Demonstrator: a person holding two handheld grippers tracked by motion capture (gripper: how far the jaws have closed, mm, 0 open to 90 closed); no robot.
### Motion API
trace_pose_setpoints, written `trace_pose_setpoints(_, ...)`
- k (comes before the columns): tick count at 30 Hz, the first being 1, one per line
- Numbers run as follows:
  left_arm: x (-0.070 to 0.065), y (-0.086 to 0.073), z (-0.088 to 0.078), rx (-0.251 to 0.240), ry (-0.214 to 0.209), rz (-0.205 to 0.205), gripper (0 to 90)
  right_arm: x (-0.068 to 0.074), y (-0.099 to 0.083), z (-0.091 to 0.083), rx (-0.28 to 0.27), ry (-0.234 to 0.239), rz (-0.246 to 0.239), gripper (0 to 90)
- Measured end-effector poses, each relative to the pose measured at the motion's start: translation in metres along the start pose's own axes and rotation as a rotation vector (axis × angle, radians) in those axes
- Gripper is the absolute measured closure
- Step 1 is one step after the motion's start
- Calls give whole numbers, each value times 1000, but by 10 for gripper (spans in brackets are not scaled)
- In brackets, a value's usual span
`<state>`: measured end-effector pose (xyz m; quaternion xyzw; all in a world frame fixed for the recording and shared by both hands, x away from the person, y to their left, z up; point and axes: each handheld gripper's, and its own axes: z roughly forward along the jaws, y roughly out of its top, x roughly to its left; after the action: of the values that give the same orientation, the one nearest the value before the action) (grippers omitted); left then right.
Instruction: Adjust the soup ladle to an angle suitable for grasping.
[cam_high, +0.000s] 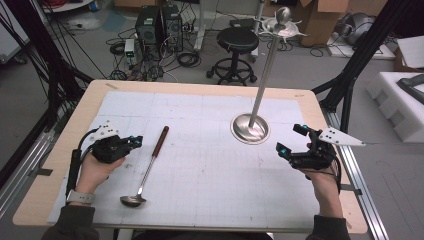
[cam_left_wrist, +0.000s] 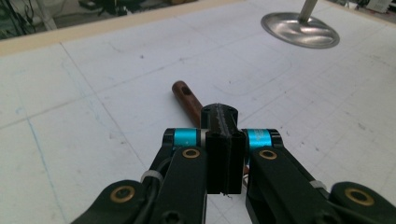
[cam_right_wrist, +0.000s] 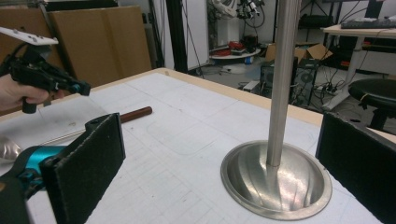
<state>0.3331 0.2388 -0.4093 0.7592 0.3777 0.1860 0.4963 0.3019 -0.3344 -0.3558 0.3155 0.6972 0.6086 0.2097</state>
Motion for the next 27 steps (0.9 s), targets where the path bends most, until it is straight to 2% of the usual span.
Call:
trace_pose_setpoints(1, 2, -4, 6, 21, -5, -23, 897, 0, 0, 0, 2, 3, -2, 0)
trace_pose_setpoints(2, 2, -4, 6, 21, -5, -23, 898, 1, 0, 0, 2, 4, -4, 0)
trace_pose_setpoints(6, 3, -10, 19, 70, -30, -38, 897, 1, 0, 1, 3, 6, -11, 0)
trace_pose_setpoints(9, 3, -15, 30, 104, -32, -32, 897, 1, -1, 1, 4, 4, -11, 0)
trace_pose_setpoints(13, 4, -18, 35, 128, -33, -32, 898, 1, -1, 2, 8, 5, -6, 0)
trace_pose_setpoints(16, 3, -22, 41, 189, -8, -9, 897, 1, -1, 2, 9, 8, -8, 0)
trace_pose_setpoints(19, 1, -24, 44, 217, -11, -1, 897, 1, -1, 2, 10, 9, -7, 0)
trace_pose_setpoints(27, -2, -25, 46, 215, -5, 18, 897, 2, -2, 4, 19, 17, -6, 0)
